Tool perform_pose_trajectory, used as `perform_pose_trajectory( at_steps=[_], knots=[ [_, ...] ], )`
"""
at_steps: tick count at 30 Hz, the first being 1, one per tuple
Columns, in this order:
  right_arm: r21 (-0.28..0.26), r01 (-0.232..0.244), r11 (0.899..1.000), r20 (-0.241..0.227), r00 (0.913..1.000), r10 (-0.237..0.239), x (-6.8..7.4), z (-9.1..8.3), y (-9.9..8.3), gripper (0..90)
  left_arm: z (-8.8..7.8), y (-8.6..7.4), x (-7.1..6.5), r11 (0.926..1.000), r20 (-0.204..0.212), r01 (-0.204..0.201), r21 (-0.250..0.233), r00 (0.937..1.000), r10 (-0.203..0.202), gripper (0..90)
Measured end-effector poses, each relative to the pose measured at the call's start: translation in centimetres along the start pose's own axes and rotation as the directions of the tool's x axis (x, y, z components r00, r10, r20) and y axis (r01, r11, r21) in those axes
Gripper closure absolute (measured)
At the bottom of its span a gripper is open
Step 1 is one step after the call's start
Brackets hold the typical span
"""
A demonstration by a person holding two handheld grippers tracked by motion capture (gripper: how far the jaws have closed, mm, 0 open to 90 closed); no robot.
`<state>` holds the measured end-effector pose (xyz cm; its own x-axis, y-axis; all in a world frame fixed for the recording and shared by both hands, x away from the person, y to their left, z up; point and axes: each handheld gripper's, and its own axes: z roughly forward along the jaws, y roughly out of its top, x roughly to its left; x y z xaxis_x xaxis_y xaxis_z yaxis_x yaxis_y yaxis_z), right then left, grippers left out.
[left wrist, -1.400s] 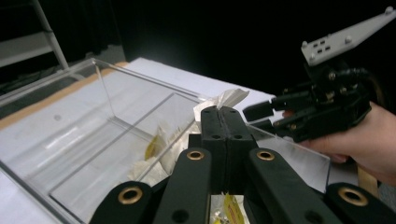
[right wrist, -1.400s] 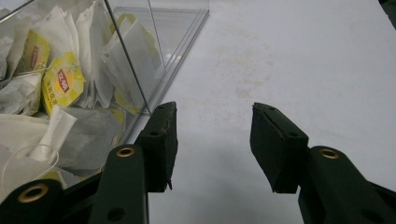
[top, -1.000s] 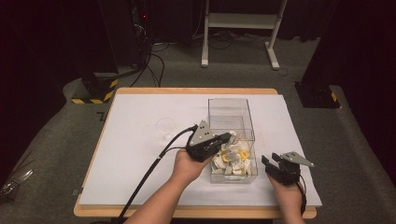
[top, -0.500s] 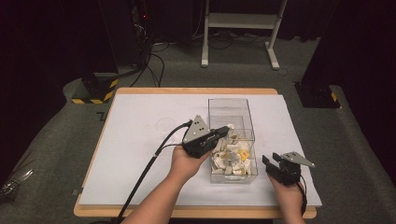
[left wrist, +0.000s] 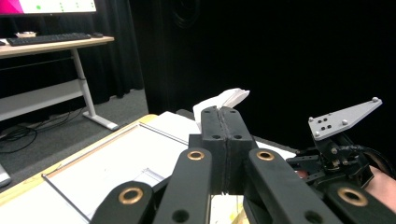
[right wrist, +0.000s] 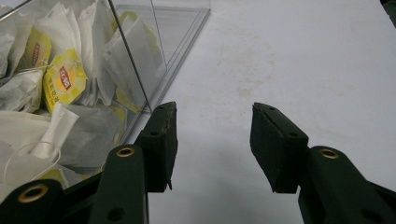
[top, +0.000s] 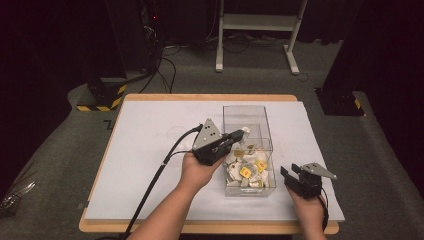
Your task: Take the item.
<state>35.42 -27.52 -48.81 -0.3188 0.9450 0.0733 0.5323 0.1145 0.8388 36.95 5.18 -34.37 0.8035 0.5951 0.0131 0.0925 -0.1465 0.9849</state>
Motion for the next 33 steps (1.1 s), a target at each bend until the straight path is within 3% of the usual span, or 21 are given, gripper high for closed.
perform_pose_trajectory(
  at_steps=[23, 33],
  knots=[
    [0.031, 0.0, 1.0, 0.0, 1.0, 0.0, -0.3, 0.5, -0.3, 51.1, -1.5, -0.2, 1.7, 0.9998, -0.037, 0.018, 0.001, 0.9991, -0.018, 90.0],
    [0.037, 0.029, 0.999, 0.014, 0.9995, -0.03, -0.1, 0.4, -0.2, 48.8, -2.7, -1.0, 3.0, 0.9994, -0.074, 0.034, 0.008, 0.9967, -0.033, 90.0]
  ],
)
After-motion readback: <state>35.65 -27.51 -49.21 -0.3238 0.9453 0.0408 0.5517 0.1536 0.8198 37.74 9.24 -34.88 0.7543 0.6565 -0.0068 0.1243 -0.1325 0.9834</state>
